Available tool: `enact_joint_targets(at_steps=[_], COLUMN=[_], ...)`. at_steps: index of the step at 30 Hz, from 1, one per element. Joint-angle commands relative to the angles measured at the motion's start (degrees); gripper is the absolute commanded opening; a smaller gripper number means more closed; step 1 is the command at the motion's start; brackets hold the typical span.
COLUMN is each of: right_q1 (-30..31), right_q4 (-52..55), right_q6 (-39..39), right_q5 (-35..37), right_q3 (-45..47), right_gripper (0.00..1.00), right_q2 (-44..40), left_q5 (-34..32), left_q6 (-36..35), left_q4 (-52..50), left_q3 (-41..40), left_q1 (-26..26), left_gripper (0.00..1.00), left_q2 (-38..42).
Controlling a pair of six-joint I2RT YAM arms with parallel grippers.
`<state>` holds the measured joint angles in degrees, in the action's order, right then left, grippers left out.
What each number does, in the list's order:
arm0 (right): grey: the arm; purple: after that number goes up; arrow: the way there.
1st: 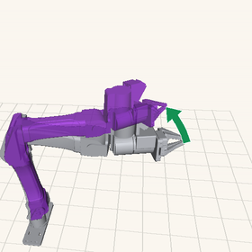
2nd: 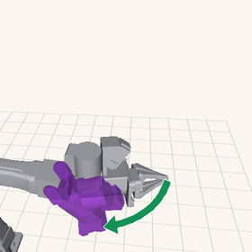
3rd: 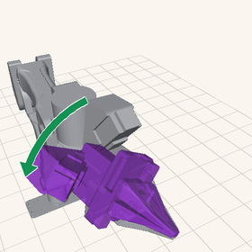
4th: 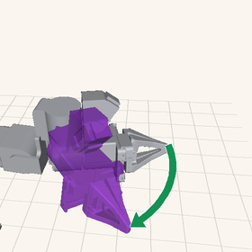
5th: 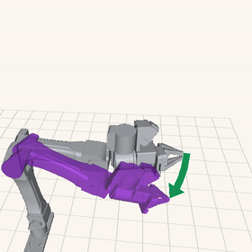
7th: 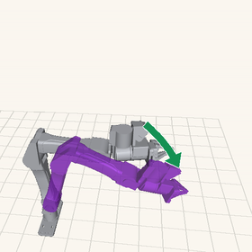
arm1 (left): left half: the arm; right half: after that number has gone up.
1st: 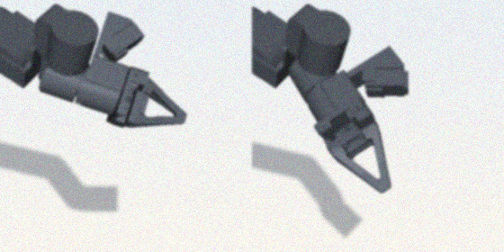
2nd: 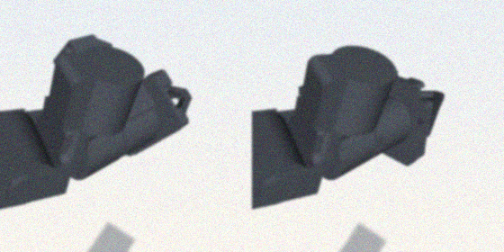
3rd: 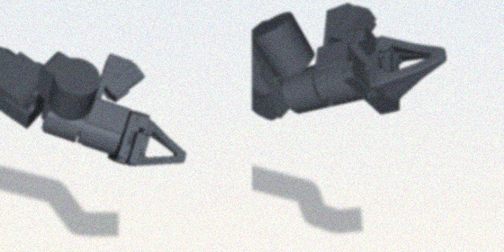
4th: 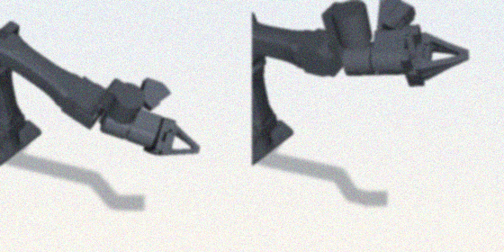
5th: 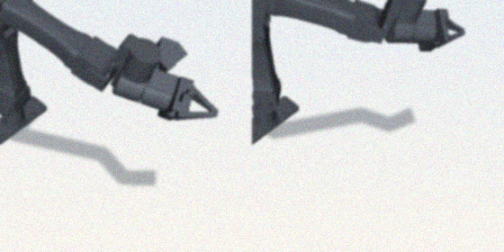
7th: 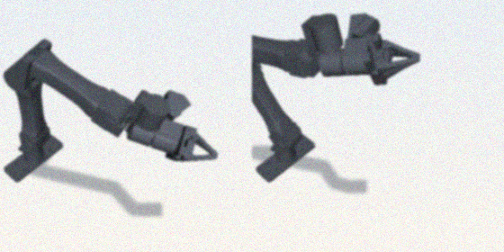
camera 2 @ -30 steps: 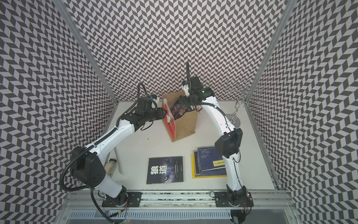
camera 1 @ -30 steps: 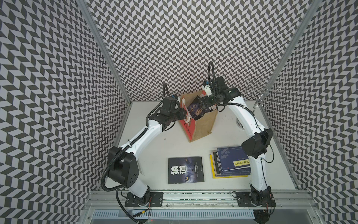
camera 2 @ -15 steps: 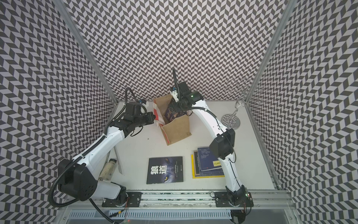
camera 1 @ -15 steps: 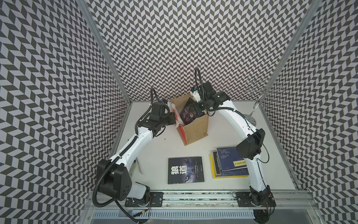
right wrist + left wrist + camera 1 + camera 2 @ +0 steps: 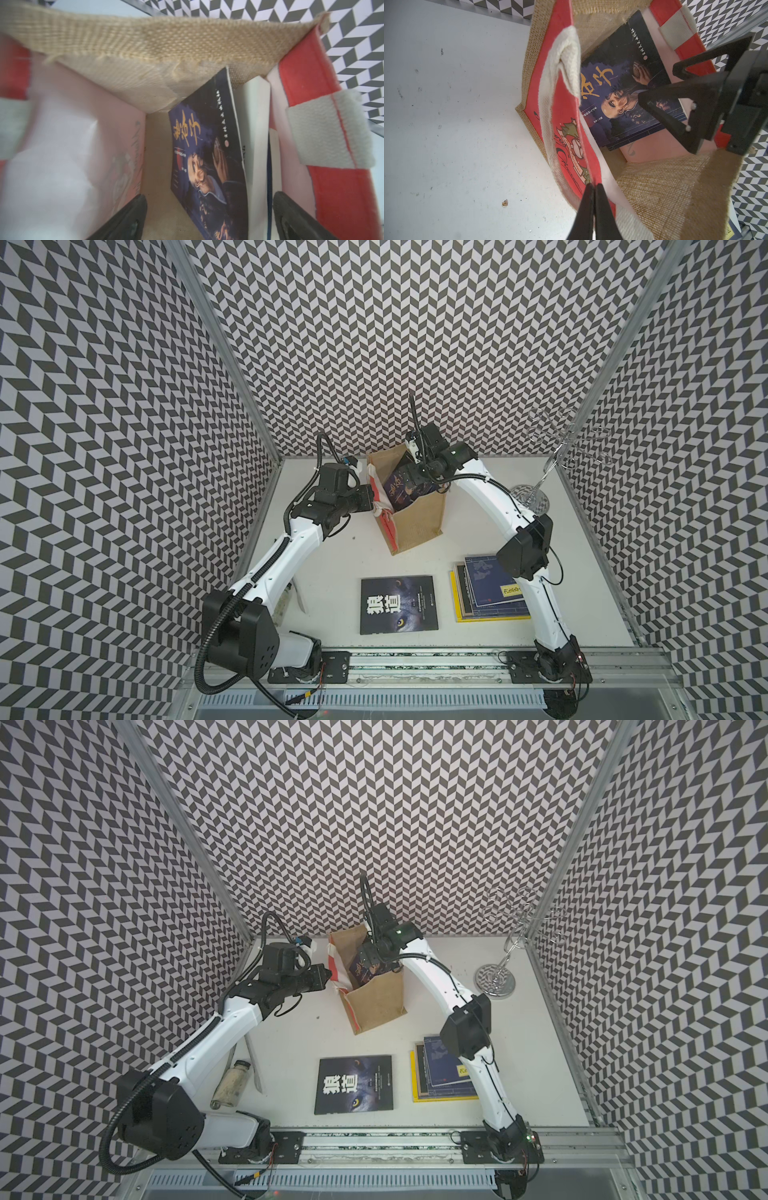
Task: Put the books into the canvas bag
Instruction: Adjust the canvas bag at the center of the board.
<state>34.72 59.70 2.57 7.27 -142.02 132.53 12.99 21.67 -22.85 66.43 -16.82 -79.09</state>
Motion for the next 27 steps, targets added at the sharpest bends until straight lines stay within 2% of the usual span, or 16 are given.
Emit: enact_joint_targets(at_steps=[1, 3, 5, 7, 9, 13, 18, 25, 27], right_q1=[0.32, 0.26, 0.26, 0.4, 0.63, 1.73, 3.37, 5.98, 7.12], right_q4=[-1.75, -1.33, -0.62, -0.61, -1.41, -3.51, -6.33, -9.02, -9.34], right_q6=[1.65, 1.56, 1.27, 1.09, 1.01, 0.35, -0.68, -1.18, -1.11], right_q5=[1.94, 0.62, -0.9, -2.96, -4.19, -5.61, -9.75, -13.61, -14.45], right_q3=[-1.44, -2.03, -3.06, -3.41, -3.18, -2.99, -2.72, -2.78, -2.84], right_gripper=[0.95, 0.95, 0.89, 0.71, 0.57, 0.43, 0.15, 0.13, 0.16], right_q2=[1.27, 2.02, 3.04, 3.39, 2.95, 1.67, 0.28, -1.11, -1.31], left_q5=[0.67, 1.06, 1.33, 1.34, 1.52, 2.16, 2.86, 3.49, 3.72], left_q6=[-1.1, -0.95, -0.84, -0.8, -0.75, -0.49, -0.26, -0.04, 0.15], left_q4=[0.35, 0.52, 0.7, 0.88, 1.05, 1.4, 1.75, 2.1, 2.19], left_q3=[-0.6, -0.6, -0.75, -0.94, -1.13, -1.26, -1.48, -1.55, -1.49], left_q1=[0.56, 0.73, 1.04, 1.28, 1.5, 2.01, 2.65, 3.46, 3.63], left_gripper=[0.06, 0.06, 0.06, 0.06, 0.06, 0.06, 0.06, 0.06, 0.07], left_q2=[1.56, 1.63, 1.79, 1.98, 2.09, 1.97, 2.0, 1.86, 1.84])
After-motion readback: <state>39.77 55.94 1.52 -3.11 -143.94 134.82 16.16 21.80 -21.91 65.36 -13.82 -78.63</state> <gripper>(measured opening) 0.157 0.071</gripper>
